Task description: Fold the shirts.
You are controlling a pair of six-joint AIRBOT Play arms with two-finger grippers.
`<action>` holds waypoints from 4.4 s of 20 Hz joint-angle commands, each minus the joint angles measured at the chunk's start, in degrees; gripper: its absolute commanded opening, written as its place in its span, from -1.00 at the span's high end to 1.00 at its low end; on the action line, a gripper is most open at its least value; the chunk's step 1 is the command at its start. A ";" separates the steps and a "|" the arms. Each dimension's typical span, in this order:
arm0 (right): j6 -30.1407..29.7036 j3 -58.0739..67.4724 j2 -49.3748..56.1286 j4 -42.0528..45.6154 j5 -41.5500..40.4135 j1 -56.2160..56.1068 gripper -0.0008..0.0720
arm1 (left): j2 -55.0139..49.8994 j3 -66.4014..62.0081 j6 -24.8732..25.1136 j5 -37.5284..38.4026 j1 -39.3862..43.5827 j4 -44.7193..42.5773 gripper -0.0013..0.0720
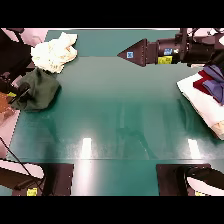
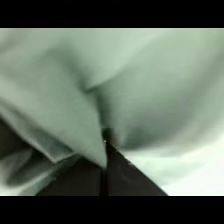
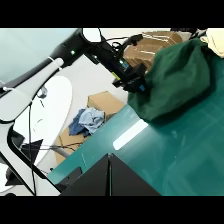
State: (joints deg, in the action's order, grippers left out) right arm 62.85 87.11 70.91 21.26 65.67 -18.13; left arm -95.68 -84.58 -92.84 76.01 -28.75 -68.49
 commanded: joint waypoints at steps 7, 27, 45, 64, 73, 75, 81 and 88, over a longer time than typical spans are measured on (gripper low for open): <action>0.85 7.30 -0.07 -1.73 3.96 5.53 0.92 | 0.70 -7.43 12.31 -0.52 27.02 40.61 0.90; 11.52 -34.86 -22.69 15.74 5.66 33.35 0.89 | -1.95 -23.82 2.82 23.89 48.24 -22.91 0.89; 14.58 -53.92 -16.17 37.22 -8.70 -8.00 -0.75 | -1.22 -20.92 1.73 21.90 48.24 -17.88 -0.53; 10.64 -54.49 -11.76 27.17 -9.29 -1.75 -0.63 | -0.07 -22.64 1.27 19.39 48.24 -19.15 -0.53; 10.88 -53.13 -11.69 24.85 -8.98 -5.35 0.92 | -2.36 -32.76 10.80 -4.94 53.29 13.11 -0.52; 13.00 -55.58 -17.27 24.94 -8.96 -3.69 0.92 | -5.79 -32.79 10.51 -5.11 54.18 11.54 -0.52; 15.82 -59.47 -36.04 27.78 -5.86 15.30 0.92 | -7.34 -32.26 -2.97 3.32 46.42 -10.88 -0.52; 26.25 -59.36 -53.75 41.72 7.45 45.38 0.92 | -7.41 -32.24 -2.62 4.13 40.30 -4.24 -0.53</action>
State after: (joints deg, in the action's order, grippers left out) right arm 82.35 27.79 22.98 53.98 67.68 18.20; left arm -102.98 -116.84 -95.98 81.34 12.82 -76.05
